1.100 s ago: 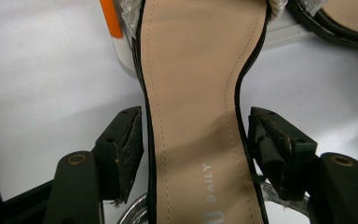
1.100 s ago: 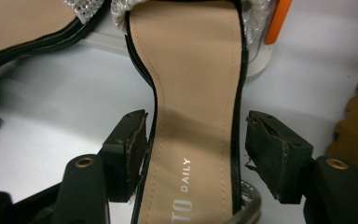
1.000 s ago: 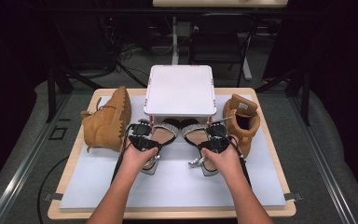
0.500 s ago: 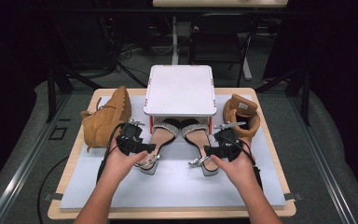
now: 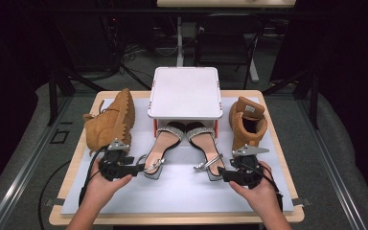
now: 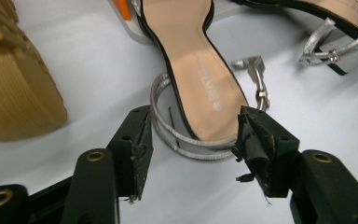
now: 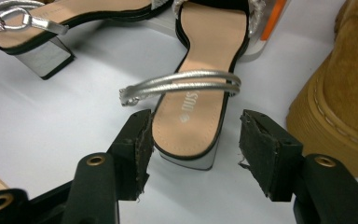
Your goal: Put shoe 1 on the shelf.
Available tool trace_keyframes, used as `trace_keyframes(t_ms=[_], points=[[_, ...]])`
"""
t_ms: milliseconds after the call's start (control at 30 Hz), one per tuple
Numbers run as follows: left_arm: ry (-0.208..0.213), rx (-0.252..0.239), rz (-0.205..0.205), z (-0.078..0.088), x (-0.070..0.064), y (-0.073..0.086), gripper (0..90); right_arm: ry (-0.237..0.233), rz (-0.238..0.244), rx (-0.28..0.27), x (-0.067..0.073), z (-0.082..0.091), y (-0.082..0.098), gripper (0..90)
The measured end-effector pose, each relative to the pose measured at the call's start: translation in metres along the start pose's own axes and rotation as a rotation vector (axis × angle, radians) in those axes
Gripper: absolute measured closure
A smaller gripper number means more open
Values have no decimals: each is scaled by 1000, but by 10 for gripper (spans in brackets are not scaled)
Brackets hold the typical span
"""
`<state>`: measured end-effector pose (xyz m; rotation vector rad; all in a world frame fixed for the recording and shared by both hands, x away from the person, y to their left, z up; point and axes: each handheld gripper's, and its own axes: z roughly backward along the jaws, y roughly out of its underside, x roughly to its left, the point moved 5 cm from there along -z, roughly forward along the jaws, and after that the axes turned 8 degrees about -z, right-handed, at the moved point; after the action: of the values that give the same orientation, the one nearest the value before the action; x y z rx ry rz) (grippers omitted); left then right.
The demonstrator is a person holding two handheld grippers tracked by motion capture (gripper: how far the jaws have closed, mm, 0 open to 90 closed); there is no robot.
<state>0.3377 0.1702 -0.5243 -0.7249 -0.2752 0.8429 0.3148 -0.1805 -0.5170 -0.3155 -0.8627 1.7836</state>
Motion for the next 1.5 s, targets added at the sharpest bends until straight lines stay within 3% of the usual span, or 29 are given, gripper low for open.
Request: trace_keyframes(t_ms=[133,267,300,400,467,567,800,1033,1167,1300,1500], points=[[-2,-6,8,-1,3,15,539,15,23,-6,-7,-5,15,485],[-19,1,19,-6,4,26,576,2,12,9,-13,-15,29,499],[-26,-9,30,-8,4,28,575,8,8,26,-15,-16,31,500],[-21,-16,49,-10,7,34,541,-26,-29,6,-17,-21,34,498],[-19,-28,53,-11,8,38,512,-21,-25,-4,-18,-23,35,475],[-24,-33,33,-12,8,43,475,-17,-13,-40,-18,-22,35,463],[15,-25,-19,-17,2,52,448,-32,29,-24,-16,-23,39,446],[57,-25,-77,-33,-13,47,418,-47,53,20,-9,-35,46,436],[67,-43,-81,-42,-16,40,402,-47,53,24,-8,-41,47,429],[54,-61,-112,-51,-18,34,382,-47,58,12,-7,-46,45,409],[34,-59,-113,-59,-19,27,384,-32,62,19,-5,-55,44,397]])
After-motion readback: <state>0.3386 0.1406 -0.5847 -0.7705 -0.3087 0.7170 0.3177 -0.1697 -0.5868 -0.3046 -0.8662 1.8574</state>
